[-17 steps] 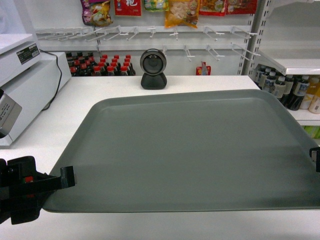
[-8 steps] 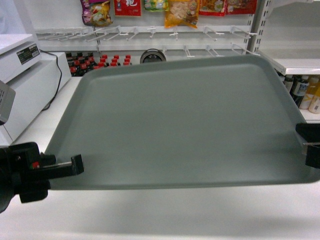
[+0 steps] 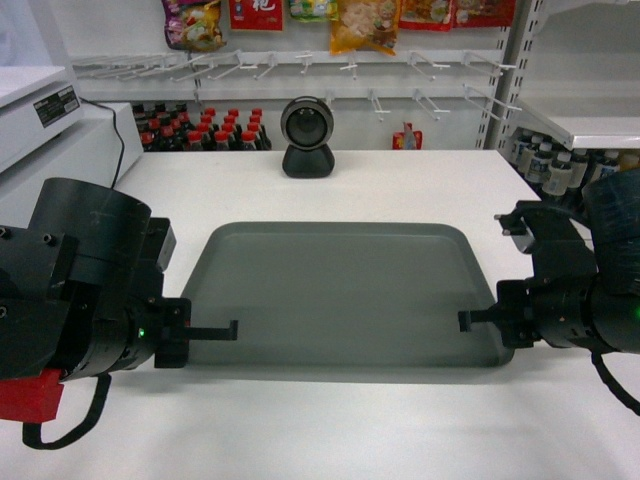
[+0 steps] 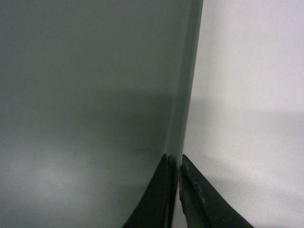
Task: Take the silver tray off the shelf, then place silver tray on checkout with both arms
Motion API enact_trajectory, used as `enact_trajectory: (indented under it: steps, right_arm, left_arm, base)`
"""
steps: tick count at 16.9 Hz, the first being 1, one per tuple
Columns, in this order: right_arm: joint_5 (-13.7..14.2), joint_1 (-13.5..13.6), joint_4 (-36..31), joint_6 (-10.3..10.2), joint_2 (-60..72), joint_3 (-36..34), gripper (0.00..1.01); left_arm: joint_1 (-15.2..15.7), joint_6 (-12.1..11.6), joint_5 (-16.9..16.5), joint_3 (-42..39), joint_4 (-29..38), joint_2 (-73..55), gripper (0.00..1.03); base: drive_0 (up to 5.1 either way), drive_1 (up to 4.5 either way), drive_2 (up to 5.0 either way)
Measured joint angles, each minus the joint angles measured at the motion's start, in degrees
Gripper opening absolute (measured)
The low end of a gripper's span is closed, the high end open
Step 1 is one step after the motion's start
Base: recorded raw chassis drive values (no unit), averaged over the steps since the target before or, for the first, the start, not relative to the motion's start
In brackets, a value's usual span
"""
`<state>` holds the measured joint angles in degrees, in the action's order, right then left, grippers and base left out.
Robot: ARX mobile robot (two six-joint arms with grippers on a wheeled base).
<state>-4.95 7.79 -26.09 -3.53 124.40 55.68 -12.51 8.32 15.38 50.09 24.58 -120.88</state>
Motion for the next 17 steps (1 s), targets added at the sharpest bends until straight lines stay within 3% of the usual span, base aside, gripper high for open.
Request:
enact_trajectory:
  steps: [2, 3, 4, 5, 7, 8, 9, 10, 15, 16, 17]
  right_arm:
    - [1.4, -0.8, 1.6, 0.9, 0.1, 1.4, 0.32]
    - [5.7, -2.3, 1.3, 0.7, -0.5, 2.3, 0.45]
    - [8.1, -4.1, -0.4, 0.5, -1.6, 1.7, 0.54]
    - [7.8, -6.5, -1.0, 0.3, -5.3, -0.5, 0.65]
    - [4.5, -9.1, -8.8, 0.9, -17.7, -7.2, 0.85]
    - [4.6, -8.5, -19.5, 1.4, -21.5, -9.0, 0.87]
    - [4.7, -7.7, -34.2, 2.1, -24.0, -14.8, 0.71]
    - [4.7, -7.7, -39.3, 2.5, -24.5, -23.8, 0.54]
    - [5.0, -7.8, -41.6, 3.0, -38.8, -36.4, 0.03]
    - [5.0, -7.8, -40.5, 3.2, -40.4, -39.2, 0.02]
    - [5.0, -7.8, -39.5, 3.1, -42.4, -41.5, 0.02]
  left_arm:
    - [0.9, 0.3, 0.6, 0.6, -1.3, -0.1, 0.36]
    - [1.6, 1.0, 1.2, -0.1, -1.0, 0.7, 0.49]
    - [2.6, 1.4, 2.2, -2.1, 1.2, 2.4, 0.58]
    - [3.2, 1.5, 3.4, -5.3, 4.0, 6.7, 0.69]
    - [2.9, -1.3, 9.8, -13.6, 19.1, 20.3, 0.88]
    - [3.3, -3.3, 7.7, -16.1, 28.9, 26.9, 0.90]
    - [4.6, -5.9, -3.7, -20.9, 39.9, 31.7, 0.73]
    - [6.3, -6.9, -8.3, -27.5, 42.5, 31.6, 0.57]
    - [8.2, -7.3, -11.1, -37.1, 40.9, 43.8, 0.07]
    - [8.7, -7.3, -11.4, -39.5, 39.0, 45.7, 0.01]
    - [10.2, -7.3, -13.1, -41.3, 37.4, 47.6, 0.01]
  base:
    - [0.0, 0.00, 0.0]
    - [0.0, 0.00, 0.0]
    - [0.0, 0.00, 0.0]
    - [0.0, 0.00, 0.0]
    - [0.0, 0.00, 0.0]
    - [0.0, 0.00, 0.0]
    - [0.0, 0.00, 0.0]
    - [0.0, 0.00, 0.0]
    - [0.0, 0.00, 0.0]
    - [0.0, 0.00, 0.0]
    - [0.0, 0.00, 0.0]
